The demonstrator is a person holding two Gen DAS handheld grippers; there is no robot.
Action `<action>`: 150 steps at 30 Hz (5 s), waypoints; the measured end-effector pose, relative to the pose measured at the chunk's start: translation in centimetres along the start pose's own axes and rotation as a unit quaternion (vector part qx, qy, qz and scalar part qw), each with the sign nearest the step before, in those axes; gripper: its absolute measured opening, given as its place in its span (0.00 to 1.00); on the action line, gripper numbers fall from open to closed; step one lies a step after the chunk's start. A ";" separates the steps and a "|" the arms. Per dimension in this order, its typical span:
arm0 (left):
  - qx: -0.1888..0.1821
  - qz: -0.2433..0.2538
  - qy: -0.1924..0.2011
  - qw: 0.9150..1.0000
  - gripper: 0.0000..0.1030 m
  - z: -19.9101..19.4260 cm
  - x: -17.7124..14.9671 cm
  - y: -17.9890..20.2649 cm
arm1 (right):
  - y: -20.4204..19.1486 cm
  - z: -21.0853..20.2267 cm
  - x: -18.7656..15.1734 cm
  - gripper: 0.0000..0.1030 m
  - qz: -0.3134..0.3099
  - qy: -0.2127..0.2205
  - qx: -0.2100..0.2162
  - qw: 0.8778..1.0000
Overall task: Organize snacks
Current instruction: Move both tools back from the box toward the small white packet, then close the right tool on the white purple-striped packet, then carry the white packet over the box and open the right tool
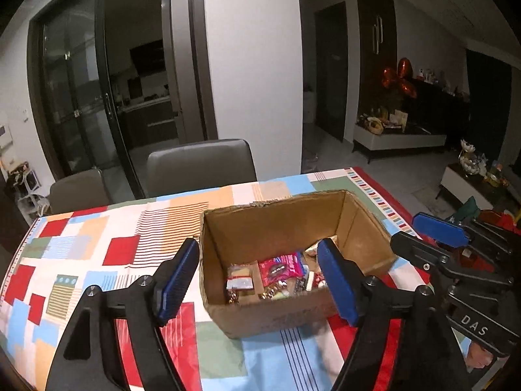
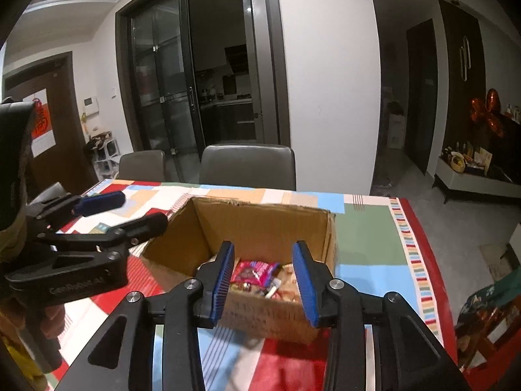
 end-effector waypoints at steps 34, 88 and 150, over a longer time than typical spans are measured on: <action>0.029 -0.010 -0.027 0.999 0.91 -8.3 -13.0 6.9 | 2.6 -7.8 -14.1 0.64 0.021 -0.071 0.009 0.997; 0.001 -0.009 -0.166 0.986 0.91 -2.1 -22.0 10.4 | 4.7 -2.9 -24.4 0.35 -0.030 -0.197 -0.040 0.979; 0.073 -0.028 -0.001 0.997 0.98 -0.7 -4.7 -2.6 | -1.2 2.3 -1.7 0.36 0.018 -0.001 -0.004 1.000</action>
Point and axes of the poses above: each gripper's, at about its wrist camera, not at the fingertips, and z roughly the way its jaws point, y to its right, x to its top, the point moved 6 cm from there along z, roughly the way its jaws point, and after that the axes turned 7 degrees about z, right-handed, at the moved point
